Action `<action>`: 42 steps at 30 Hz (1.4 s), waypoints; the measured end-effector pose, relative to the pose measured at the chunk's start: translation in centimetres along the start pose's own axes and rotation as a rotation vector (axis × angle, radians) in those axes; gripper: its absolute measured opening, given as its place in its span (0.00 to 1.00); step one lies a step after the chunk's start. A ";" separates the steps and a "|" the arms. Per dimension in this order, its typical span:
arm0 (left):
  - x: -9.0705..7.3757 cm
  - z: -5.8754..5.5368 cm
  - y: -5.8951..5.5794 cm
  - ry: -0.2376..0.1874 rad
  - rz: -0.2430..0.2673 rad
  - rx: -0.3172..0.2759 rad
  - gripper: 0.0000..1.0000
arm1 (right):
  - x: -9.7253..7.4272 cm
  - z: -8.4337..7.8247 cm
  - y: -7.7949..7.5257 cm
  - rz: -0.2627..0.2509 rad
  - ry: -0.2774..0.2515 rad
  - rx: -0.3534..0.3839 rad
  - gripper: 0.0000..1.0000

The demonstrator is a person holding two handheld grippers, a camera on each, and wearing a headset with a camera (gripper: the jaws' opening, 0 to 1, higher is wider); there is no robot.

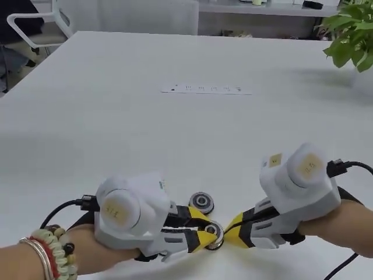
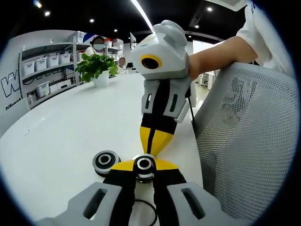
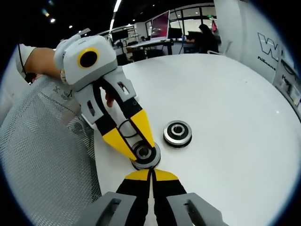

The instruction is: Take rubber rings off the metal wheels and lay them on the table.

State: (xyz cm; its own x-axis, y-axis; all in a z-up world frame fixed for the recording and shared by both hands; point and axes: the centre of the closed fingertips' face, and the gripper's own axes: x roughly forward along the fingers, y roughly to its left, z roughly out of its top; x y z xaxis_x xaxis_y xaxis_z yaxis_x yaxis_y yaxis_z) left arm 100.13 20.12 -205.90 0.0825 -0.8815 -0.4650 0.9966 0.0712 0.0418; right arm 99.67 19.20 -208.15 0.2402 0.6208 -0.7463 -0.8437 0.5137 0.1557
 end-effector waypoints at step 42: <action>0.0 0.0 0.0 0.005 0.001 0.007 0.08 | -1.1 2.1 0.7 0.110 -0.133 0.402 0.00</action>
State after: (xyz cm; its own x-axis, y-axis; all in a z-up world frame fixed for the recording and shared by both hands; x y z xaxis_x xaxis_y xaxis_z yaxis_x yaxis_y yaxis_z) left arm 100.12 20.10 -205.90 0.0837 -0.8792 -0.4691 0.9964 0.0692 0.0481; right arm 99.83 20.09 -205.88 0.2411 0.7419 -0.6257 -0.6197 0.6139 0.4890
